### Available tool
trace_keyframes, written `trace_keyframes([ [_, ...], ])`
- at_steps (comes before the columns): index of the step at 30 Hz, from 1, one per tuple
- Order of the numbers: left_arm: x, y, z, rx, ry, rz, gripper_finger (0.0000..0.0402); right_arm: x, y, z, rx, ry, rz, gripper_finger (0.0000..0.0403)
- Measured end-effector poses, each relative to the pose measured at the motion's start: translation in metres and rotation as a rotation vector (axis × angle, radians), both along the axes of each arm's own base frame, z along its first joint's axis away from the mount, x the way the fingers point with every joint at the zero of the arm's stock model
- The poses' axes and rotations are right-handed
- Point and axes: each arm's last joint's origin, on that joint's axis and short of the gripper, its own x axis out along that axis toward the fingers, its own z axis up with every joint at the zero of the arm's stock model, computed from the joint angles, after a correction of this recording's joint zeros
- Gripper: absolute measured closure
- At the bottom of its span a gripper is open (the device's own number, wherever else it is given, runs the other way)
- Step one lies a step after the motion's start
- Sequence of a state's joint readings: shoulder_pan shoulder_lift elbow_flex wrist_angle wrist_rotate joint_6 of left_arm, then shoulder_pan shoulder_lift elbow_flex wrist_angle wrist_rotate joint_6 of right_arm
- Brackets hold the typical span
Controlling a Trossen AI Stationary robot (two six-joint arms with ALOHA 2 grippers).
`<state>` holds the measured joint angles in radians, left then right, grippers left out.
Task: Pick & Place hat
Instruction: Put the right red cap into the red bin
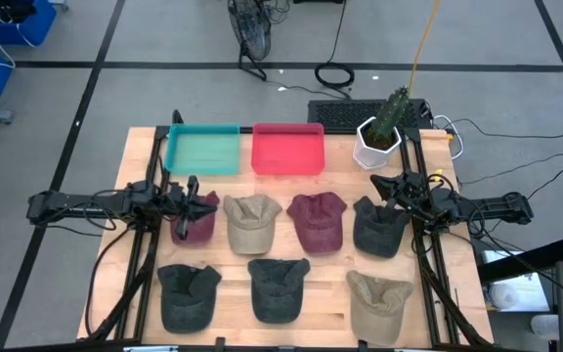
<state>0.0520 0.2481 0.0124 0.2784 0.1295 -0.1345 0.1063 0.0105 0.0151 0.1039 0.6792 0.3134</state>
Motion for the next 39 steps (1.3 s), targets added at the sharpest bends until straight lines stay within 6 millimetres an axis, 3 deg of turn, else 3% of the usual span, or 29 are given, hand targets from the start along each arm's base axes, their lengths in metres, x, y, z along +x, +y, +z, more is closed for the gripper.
trace_keyframes([
  [10, -0.001, 0.001, 0.009, 0.083, -0.099, 0.059, 0.0394, 0.0, 0.0, 0.003, 0.028, -0.048, 0.001, 0.0399],
  [21, -0.002, 0.006, 0.016, 0.078, -0.163, 0.207, 0.0394, -0.002, 0.0, 0.014, -0.077, -0.093, -0.004, 0.0399],
  [28, -0.005, 0.007, 0.032, 0.01, -0.278, 0.261, 0.0394, 0.003, 0.011, 0.015, -0.149, -0.12, 0.393, 0.0399],
  [34, -0.001, 0.004, 0.041, -0.036, -0.268, 0.226, 0.0394, 0.012, 0.013, 0.01, -0.146, -0.055, 0.449, 0.0398],
  [39, 0.008, 0.001, 0.036, -0.037, -0.2, 0.212, 0.0394, 0.024, 0.015, 0.0, -0.169, 0.096, 0.464, 0.0383],
])
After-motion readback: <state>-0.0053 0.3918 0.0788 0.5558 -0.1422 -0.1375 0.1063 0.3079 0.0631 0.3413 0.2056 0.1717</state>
